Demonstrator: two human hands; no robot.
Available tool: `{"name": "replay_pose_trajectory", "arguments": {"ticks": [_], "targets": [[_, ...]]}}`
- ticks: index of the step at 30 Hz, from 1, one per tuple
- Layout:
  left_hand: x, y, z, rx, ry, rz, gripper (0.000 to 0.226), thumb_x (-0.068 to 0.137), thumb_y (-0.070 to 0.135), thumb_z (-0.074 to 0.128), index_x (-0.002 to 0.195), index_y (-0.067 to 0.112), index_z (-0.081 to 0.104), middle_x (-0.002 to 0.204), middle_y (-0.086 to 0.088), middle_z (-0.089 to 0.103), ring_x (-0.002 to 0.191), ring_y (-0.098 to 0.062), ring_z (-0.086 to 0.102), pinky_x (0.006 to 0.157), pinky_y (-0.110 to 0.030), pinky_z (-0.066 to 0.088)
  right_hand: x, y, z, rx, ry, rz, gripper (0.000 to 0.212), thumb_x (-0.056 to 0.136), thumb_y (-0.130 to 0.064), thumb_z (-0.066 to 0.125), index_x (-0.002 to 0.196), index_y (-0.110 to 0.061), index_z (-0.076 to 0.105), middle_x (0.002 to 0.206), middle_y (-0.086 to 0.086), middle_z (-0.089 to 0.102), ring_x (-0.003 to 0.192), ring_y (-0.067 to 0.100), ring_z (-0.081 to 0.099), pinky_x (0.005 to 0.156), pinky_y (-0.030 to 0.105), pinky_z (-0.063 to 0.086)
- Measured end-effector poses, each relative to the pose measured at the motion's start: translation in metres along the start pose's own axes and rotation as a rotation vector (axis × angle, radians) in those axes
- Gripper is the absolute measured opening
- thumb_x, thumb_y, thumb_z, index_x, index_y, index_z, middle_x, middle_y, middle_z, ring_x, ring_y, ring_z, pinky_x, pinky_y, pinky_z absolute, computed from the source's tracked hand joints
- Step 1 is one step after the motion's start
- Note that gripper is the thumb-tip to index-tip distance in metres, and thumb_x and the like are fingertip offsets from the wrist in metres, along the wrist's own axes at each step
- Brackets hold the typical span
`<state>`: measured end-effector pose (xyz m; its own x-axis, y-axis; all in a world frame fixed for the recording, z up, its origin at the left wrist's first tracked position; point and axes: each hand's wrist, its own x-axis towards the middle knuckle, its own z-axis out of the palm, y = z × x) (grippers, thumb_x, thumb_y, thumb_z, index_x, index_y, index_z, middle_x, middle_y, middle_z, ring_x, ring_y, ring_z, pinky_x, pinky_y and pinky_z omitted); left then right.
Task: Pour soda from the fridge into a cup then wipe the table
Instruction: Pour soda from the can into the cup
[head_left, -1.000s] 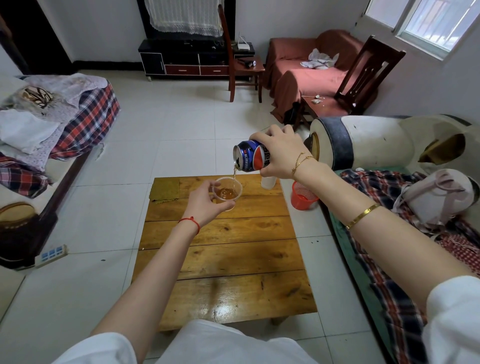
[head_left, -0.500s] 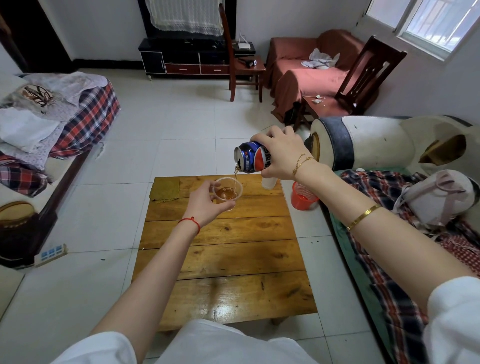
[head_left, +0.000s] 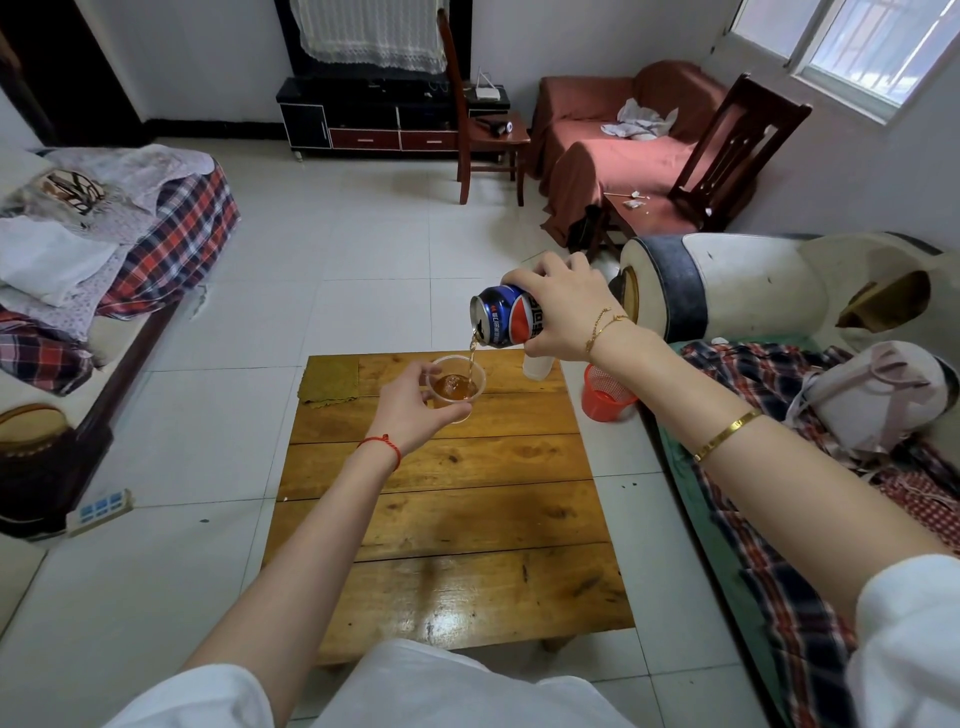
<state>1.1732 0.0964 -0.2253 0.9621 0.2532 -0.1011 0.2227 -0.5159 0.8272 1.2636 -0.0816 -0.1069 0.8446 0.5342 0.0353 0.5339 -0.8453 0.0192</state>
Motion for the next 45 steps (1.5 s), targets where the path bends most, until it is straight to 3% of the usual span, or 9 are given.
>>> {"name": "replay_pose_trajectory", "arguments": {"ticks": [45], "targets": [[-0.0009, 0.0076, 0.0073, 0.006, 0.003, 0.009, 0.069, 0.074, 0.034, 0.083, 0.132, 0.015, 0.05, 0.135, -0.006, 0.057, 0.121, -0.025, 0.058, 0.085, -0.024, 0.048, -0.0069, 0.0096, -0.0037, -0.013, -0.001, -0.01, 0.076, 0.074, -0.035, 0.075, 0.14, -0.031, 0.039, 0.13, 0.006, 0.045, 0.12, 0.031, 0.038, 0.097, 0.04, 0.036]]}}
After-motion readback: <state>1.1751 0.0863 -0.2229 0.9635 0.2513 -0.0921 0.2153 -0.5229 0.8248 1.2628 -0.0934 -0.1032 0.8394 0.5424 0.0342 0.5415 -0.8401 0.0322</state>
